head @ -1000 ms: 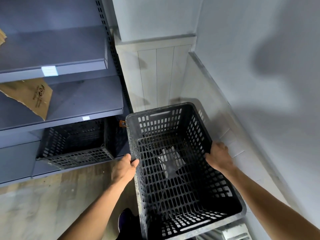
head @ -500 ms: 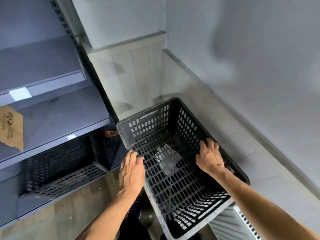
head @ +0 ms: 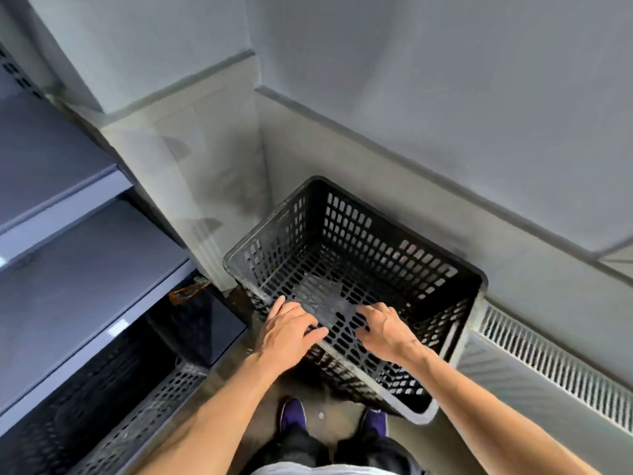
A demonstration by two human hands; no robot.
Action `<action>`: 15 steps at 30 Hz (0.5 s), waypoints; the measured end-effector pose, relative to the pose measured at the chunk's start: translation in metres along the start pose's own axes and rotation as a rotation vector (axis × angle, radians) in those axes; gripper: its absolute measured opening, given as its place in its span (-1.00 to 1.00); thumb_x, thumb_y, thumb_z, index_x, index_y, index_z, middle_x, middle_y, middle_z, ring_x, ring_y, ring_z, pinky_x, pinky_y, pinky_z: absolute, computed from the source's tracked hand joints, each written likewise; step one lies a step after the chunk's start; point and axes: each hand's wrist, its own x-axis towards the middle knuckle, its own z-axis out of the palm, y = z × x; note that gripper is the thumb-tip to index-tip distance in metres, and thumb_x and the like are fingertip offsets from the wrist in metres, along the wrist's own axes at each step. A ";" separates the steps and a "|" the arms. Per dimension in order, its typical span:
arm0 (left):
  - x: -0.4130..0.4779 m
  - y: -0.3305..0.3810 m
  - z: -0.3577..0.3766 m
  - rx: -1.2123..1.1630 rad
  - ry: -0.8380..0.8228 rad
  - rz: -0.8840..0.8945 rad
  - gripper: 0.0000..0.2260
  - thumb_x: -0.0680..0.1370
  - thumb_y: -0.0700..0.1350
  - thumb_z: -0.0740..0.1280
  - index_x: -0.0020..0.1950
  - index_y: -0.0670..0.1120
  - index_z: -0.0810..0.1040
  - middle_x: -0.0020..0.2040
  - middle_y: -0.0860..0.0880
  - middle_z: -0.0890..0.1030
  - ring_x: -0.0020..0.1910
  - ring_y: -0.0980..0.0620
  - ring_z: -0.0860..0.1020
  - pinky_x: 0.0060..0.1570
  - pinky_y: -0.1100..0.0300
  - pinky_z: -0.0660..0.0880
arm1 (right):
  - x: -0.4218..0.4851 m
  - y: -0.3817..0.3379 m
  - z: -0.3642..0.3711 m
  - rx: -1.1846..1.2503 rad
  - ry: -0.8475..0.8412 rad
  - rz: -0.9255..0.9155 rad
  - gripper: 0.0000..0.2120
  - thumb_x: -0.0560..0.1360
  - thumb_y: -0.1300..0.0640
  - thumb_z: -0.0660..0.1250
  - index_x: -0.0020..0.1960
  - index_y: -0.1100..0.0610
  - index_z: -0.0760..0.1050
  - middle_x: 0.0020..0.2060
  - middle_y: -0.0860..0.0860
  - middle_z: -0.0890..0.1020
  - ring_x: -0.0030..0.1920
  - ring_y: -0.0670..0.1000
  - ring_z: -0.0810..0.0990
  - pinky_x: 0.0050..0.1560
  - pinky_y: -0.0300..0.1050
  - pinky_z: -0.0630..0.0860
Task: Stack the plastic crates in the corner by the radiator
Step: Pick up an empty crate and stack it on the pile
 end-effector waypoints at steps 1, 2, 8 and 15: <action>0.000 -0.004 -0.004 -0.016 -0.037 0.037 -0.30 0.43 0.45 -0.07 0.16 0.07 0.64 0.09 0.10 0.62 0.32 0.07 0.42 0.48 0.16 -0.17 | -0.005 0.001 0.009 -0.005 -0.025 0.008 -0.50 0.60 0.01 0.20 0.52 0.04 0.29 0.37 0.11 0.39 0.40 0.17 0.32 0.37 0.00 0.32; 0.001 -0.007 -0.008 -0.029 -0.072 0.073 -0.27 0.40 0.51 -0.06 0.17 0.09 0.63 0.10 0.12 0.60 0.29 0.08 0.42 0.47 0.16 -0.18 | -0.011 0.003 0.017 -0.004 -0.039 0.016 -0.52 0.60 0.00 0.20 0.50 0.04 0.32 0.36 0.11 0.42 0.39 0.17 0.35 0.36 0.00 0.34; 0.006 -0.007 -0.013 -0.024 -0.217 0.133 -0.39 0.37 0.52 0.13 0.20 0.19 0.58 0.18 0.19 0.53 0.32 0.08 0.32 0.40 0.07 -0.11 | -0.050 0.011 0.044 0.172 -0.033 0.033 -0.64 0.66 -0.05 0.09 0.13 0.16 0.55 0.06 0.12 0.66 0.12 0.14 0.59 0.05 -0.06 0.41; 0.009 -0.001 -0.014 -0.015 -0.296 0.074 -0.45 0.36 0.55 0.10 0.15 0.27 0.54 0.20 0.28 0.45 0.35 0.09 0.23 0.38 0.07 -0.11 | -0.091 0.021 0.073 0.245 0.078 0.045 -0.62 0.66 -0.12 0.04 0.18 0.10 0.50 0.03 0.09 0.66 0.05 0.17 0.61 0.00 0.06 0.52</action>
